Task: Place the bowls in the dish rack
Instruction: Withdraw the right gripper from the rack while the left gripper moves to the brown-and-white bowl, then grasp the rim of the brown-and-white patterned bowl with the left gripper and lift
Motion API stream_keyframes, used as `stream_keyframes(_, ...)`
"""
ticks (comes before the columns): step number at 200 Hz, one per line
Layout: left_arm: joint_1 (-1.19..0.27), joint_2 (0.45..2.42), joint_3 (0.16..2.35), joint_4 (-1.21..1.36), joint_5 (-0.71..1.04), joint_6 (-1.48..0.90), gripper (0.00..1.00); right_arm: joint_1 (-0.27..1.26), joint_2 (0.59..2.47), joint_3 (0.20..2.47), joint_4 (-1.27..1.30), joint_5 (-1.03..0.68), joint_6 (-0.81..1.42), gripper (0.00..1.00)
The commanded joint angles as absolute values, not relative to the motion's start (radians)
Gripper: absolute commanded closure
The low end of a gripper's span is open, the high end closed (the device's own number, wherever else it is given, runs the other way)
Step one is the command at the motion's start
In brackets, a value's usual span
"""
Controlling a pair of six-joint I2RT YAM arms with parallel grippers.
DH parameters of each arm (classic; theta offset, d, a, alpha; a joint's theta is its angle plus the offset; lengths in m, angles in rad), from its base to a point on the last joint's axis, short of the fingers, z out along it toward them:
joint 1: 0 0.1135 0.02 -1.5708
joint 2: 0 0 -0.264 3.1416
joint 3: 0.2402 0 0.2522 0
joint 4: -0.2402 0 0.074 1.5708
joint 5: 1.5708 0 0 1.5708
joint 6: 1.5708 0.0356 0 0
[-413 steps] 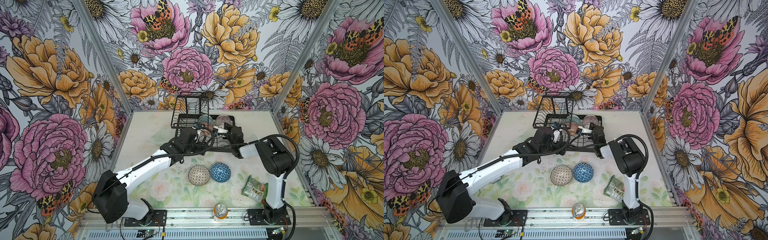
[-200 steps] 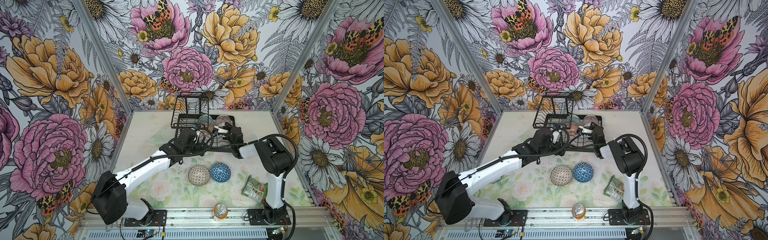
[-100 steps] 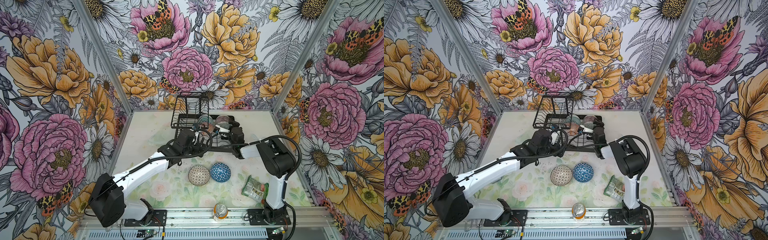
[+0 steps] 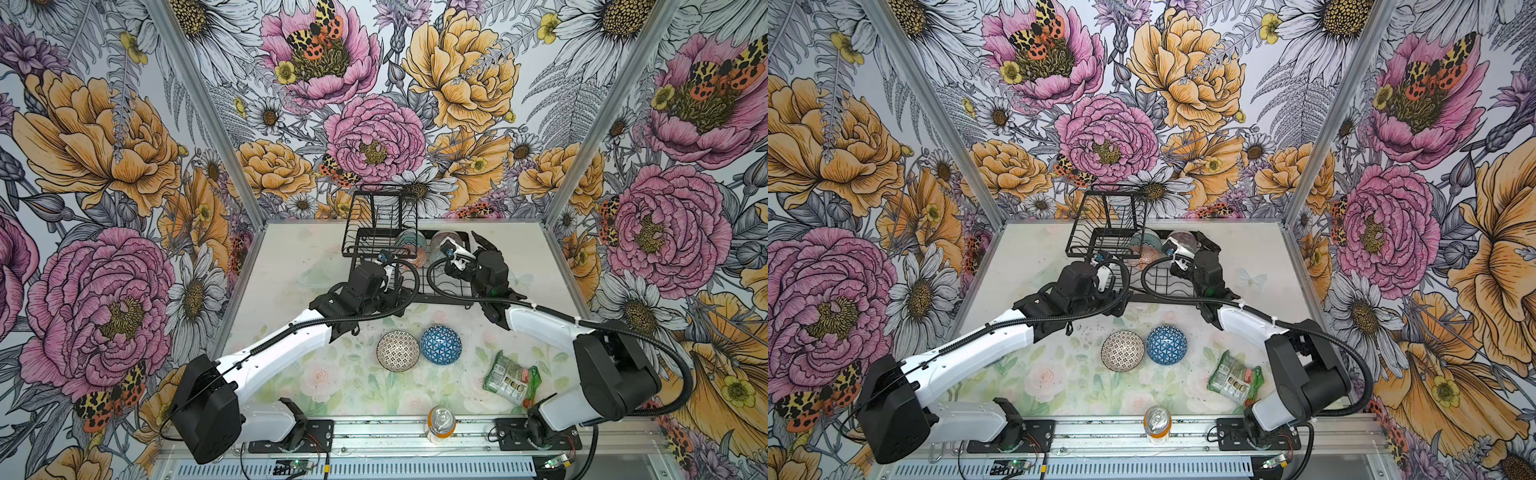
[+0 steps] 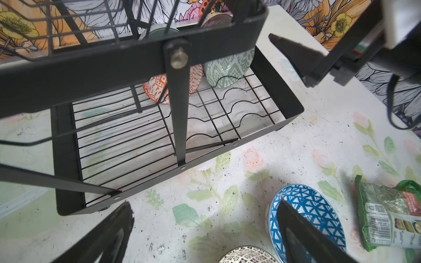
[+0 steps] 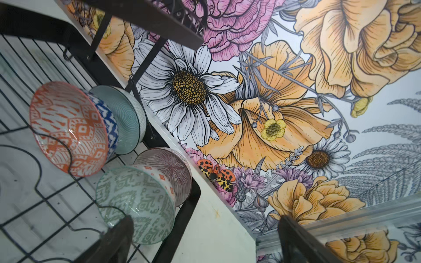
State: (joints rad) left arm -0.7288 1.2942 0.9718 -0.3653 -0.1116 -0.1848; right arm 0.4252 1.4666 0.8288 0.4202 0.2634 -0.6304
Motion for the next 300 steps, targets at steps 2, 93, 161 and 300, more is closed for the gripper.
stream_keyframes(2, -0.717, 1.236, 0.942, -0.397, -0.141, -0.218, 0.01, 0.456, 1.411, 0.924, 0.075, 0.394, -0.306, 0.01)
stream_keyframes(93, -0.714, 1.001, 0.753, -0.529, -0.146, -0.294, 0.01, 0.458, 1.297, 0.972, -0.262, 0.125, 0.126, 0.01)
stream_keyframes(161, -0.767, 0.903, 0.634, -0.601, -0.133, -0.431, 0.01, 0.428, 1.392, 1.022, -0.278, 0.102, 0.212, 0.0)
stream_keyframes(300, -0.858, 1.042, 0.571, -0.496, -0.068, -0.562, 0.01, 0.422, 1.485, 1.031, -0.274, 0.055, 0.189, 0.01)
